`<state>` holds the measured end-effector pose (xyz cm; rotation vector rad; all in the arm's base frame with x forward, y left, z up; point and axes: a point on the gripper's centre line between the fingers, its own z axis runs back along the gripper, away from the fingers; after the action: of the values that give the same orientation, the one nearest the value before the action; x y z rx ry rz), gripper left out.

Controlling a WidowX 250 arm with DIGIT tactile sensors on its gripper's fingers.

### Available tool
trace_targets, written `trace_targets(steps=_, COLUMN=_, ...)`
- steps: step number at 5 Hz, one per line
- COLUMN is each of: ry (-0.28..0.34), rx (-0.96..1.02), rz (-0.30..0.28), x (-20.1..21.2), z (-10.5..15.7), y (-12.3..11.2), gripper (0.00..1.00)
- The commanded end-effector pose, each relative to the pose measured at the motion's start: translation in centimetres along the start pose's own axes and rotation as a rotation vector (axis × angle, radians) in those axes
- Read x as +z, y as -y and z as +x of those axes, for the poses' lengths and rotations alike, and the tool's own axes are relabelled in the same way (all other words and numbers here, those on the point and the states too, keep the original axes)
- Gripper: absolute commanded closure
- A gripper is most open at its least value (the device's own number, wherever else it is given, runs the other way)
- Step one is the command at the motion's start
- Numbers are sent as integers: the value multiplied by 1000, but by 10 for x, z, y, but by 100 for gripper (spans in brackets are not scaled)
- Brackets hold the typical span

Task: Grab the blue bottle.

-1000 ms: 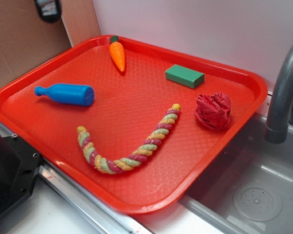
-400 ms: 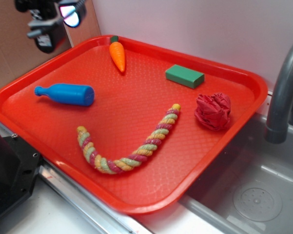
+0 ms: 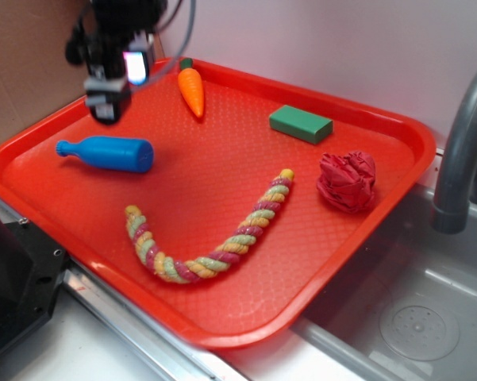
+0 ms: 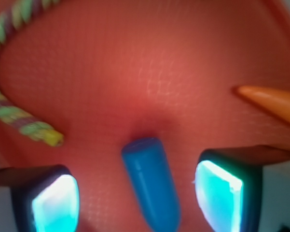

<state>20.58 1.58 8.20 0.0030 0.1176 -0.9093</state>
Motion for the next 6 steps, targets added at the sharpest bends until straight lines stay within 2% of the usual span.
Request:
trace_targets(steps=1, ry=-13, rx=-44, rz=3, x=-46, z=-16, y=10, gripper=0)
trace_targets(steps=4, ry=-32, rx=-29, rz=-50, x=-82, z=-38, y=7, gripper=0)
trace_targets(steps=5, ry=-30, rx=-14, rz=-81, x=-98, z=-45, y=7, gripper=15)
trace_targets(steps=6, ry=-4, rx=-4, rz=-68, x=-94, z=-46, y=8, gripper=100)
